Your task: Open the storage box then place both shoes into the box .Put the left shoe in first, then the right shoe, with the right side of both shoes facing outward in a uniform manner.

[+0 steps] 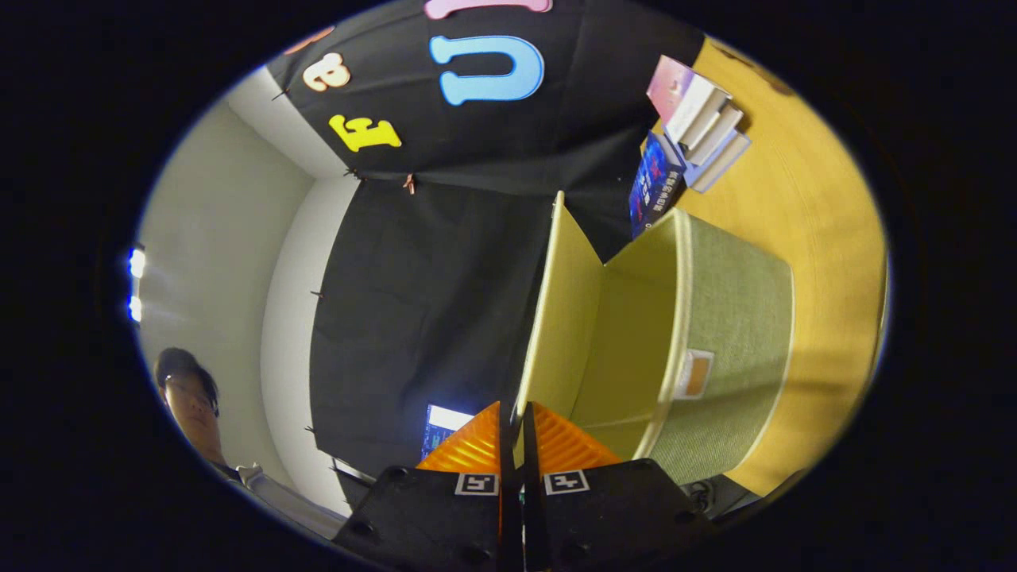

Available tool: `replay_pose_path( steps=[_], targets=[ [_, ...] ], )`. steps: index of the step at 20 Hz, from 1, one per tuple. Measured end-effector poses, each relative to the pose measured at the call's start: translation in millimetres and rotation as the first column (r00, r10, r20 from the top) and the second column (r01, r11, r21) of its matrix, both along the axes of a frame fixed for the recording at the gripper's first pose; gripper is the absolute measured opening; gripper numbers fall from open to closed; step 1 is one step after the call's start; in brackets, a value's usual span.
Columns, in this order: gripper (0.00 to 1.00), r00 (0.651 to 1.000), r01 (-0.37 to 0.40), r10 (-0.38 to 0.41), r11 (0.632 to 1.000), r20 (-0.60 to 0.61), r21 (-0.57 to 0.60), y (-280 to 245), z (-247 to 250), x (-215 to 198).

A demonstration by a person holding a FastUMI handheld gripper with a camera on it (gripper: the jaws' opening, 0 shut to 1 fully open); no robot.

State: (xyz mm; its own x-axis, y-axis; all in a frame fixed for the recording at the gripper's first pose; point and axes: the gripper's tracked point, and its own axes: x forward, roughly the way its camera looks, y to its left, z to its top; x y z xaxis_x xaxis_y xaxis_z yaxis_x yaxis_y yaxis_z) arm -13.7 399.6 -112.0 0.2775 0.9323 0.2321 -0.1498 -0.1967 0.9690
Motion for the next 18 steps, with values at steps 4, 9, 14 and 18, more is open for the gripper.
replay_pose_path(
  steps=[4,9,14,18],
  targets=[
    [0.08,0.999,-0.001,0.003,0.999,0.047,-0.037,26.5,34.8,7.0],
    [0.10,0.996,0.006,-0.004,1.000,0.089,-0.024,69.2,77.2,13.7],
    [0.15,0.991,-0.049,0.057,0.996,0.119,-0.071,120.0,93.1,8.3],
    [0.44,0.988,-0.079,0.092,0.992,0.127,-0.098,148.8,93.1,5.6]
  ],
)
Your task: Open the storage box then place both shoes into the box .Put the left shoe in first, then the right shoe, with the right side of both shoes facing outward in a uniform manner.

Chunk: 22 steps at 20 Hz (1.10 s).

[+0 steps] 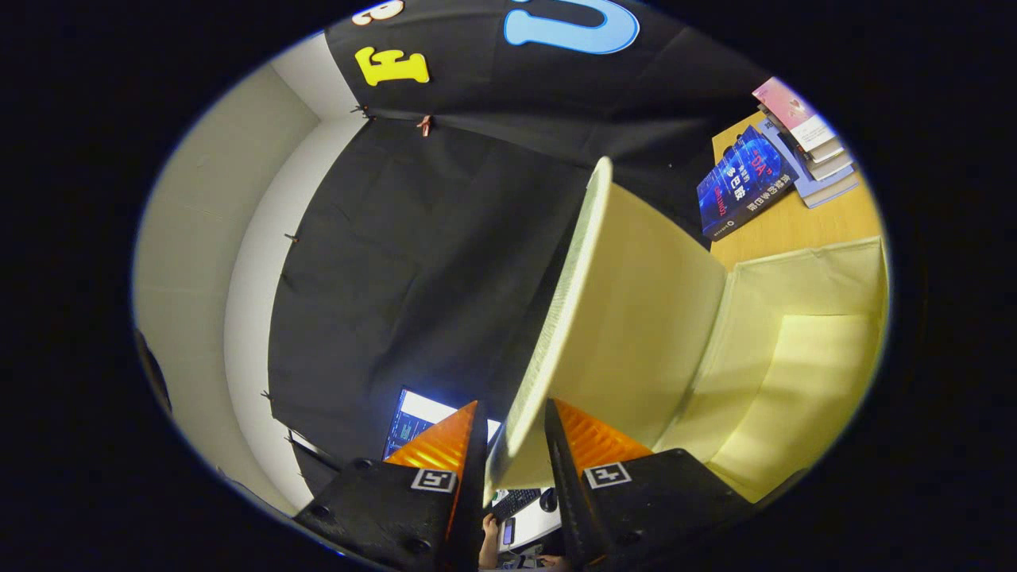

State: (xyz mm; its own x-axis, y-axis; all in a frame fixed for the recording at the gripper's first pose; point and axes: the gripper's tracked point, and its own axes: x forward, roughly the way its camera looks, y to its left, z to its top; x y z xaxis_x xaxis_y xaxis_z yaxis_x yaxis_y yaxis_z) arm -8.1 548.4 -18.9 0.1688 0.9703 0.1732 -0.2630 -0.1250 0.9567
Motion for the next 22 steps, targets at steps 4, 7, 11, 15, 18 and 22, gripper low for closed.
replay_pose_path(
  steps=[4,7,11,15,18,22],
  targets=[
    [0.53,0.999,-0.013,0.012,1.000,-0.032,-0.009,23.6,2.6,3.6],
    [0.84,1.000,-0.019,0.018,0.999,-0.019,-0.032,38.1,1.0,4.3],
    [0.97,1.000,-0.012,0.012,0.997,0.000,-0.071,37.6,-5.3,2.1],
    [0.97,0.999,0.036,-0.035,0.995,0.022,-0.090,23.8,-12.4,9.5],
    [0.97,0.997,0.072,-0.069,0.992,0.031,-0.105,5.0,-16.9,10.1],
    [0.97,0.992,0.124,-0.121,0.984,0.030,-0.131,-32.2,-25.1,5.8]
  ],
)
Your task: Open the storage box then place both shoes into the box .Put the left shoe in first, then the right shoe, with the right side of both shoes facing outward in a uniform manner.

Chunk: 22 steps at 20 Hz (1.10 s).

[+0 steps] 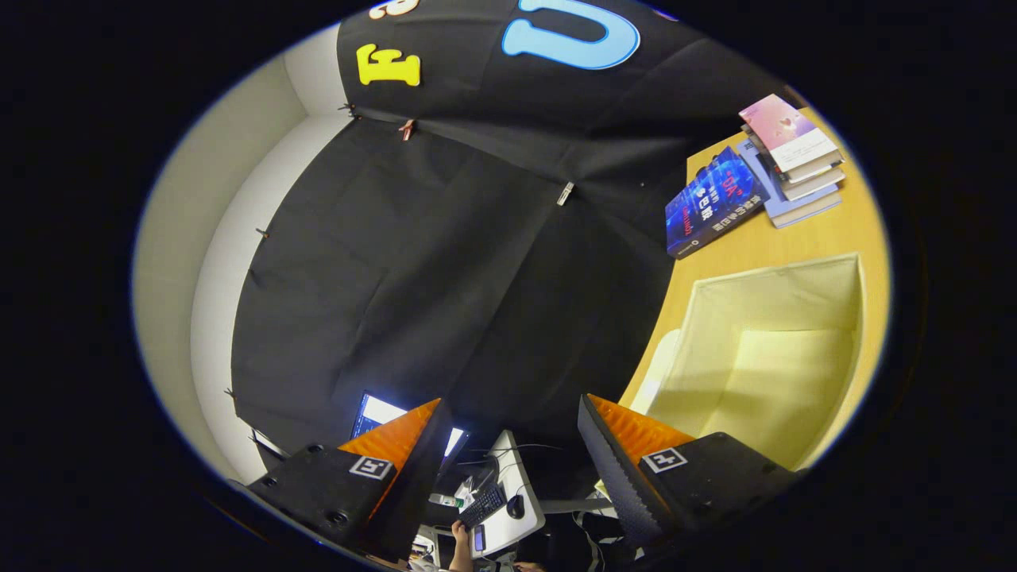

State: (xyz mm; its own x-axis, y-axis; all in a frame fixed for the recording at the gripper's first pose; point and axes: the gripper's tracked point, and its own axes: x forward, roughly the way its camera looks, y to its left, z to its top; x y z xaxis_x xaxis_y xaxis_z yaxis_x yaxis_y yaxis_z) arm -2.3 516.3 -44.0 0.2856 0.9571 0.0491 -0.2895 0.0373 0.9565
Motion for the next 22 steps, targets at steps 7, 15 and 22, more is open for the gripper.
replay_pose_path(
  steps=[7,15,22],
  targets=[
    [0.97,0.988,0.130,-0.107,0.965,0.109,-0.230,-102.9,-52.8,-23.2],
    [0.97,0.979,0.200,-0.174,0.754,0.103,-0.626,-219.7,-179.1,-48.2],
    [0.97,0.973,0.133,-0.233,0.575,-0.006,-0.808,-283.5,-275.3,-62.8]
  ],
)
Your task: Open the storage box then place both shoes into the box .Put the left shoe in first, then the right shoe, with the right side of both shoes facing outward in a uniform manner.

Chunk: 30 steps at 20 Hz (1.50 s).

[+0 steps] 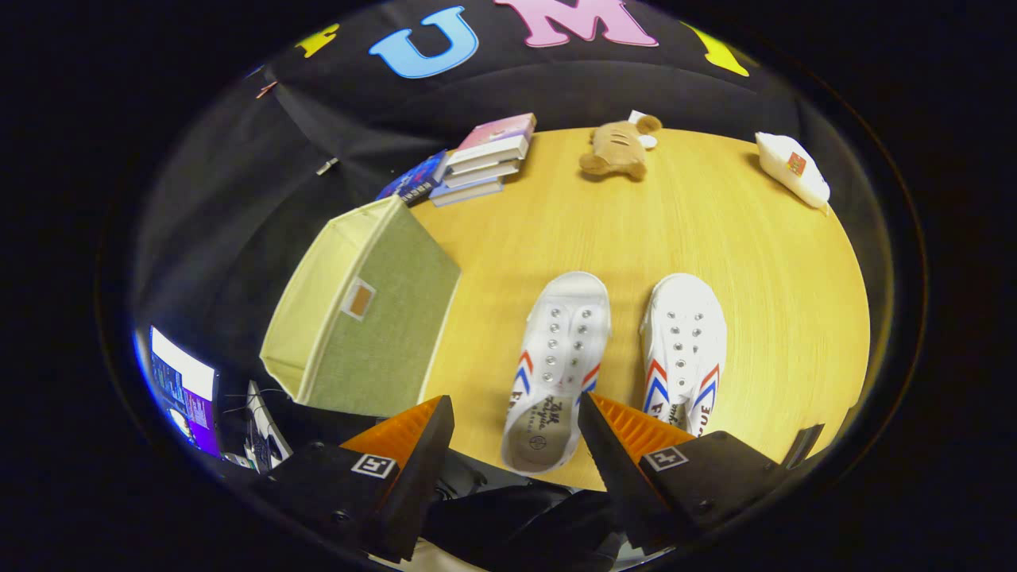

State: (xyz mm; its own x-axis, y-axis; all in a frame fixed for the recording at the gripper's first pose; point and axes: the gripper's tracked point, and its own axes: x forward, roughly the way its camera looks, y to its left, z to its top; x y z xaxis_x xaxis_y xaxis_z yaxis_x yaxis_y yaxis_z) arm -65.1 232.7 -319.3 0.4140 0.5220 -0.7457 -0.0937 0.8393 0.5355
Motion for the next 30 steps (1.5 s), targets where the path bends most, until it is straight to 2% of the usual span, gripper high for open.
replay_pose_path(
  steps=[2,3,7,9,14,16,18,19,21,23,30],
  targets=[
    [0.96,1.000,0.003,-0.003,0.999,-0.017,-0.046,-6.4,-20.3,5.8],
    [0.90,1.000,-0.005,0.003,0.997,-0.026,-0.074,-10.6,-30.0,7.2],
    [0.85,0.998,-0.051,0.043,0.983,-0.046,-0.176,-15.9,-62.9,15.9],
    [0.85,0.997,-0.052,0.043,0.985,-0.061,-0.166,-6.9,-71.7,18.7],
    [0.76,0.996,-0.064,0.051,0.982,-0.076,-0.180,10.8,-88.6,25.0],
    [0.58,0.995,-0.068,0.051,0.979,-0.091,-0.191,13.0,-90.6,26.0],
    [0.53,0.993,-0.058,0.035,0.975,-0.111,-0.213,2.2,-93.8,25.4],
    [0.27,0.992,-0.042,0.016,0.979,-0.129,-0.201,-0.2,-92.8,25.6],
    [0.08,0.988,0.005,-0.030,0.987,-0.154,-0.161,-1.0,-93.5,25.2],
    [0.05,0.982,0.048,-0.071,0.991,-0.175,-0.128,-1.2,-88.1,23.5],
    [0.05,0.970,0.117,-0.133,0.989,-0.204,-0.090,-10.9,-52.8,15.9]
  ],
)
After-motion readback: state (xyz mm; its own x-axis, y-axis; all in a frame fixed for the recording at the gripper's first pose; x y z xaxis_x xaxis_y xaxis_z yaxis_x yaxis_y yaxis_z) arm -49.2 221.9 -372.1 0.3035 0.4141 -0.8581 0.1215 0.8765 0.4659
